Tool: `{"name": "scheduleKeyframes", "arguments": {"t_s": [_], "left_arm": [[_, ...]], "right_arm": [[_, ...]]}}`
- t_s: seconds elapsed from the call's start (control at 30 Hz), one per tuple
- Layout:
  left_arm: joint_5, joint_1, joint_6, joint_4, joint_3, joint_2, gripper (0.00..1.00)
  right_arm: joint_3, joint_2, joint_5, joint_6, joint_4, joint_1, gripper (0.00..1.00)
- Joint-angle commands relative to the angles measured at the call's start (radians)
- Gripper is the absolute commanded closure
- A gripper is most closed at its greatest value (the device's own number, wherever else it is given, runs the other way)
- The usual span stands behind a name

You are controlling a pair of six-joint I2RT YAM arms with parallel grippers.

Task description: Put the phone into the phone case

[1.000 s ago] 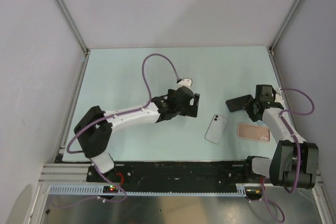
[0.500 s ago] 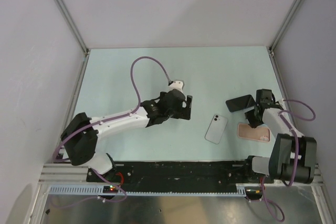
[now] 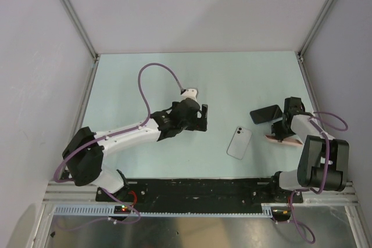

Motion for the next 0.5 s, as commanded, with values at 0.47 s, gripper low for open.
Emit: {"name": "scheduleKeyframes", "arguments": {"t_s": [0.47], "left_arm": [[0.013, 0.019, -0.019, 0.020, 0.034, -0.008, 0.02]], "right_arm": [[-0.043, -0.257, -0.003, -0.033, -0.136, 0.042, 0.38]]}}
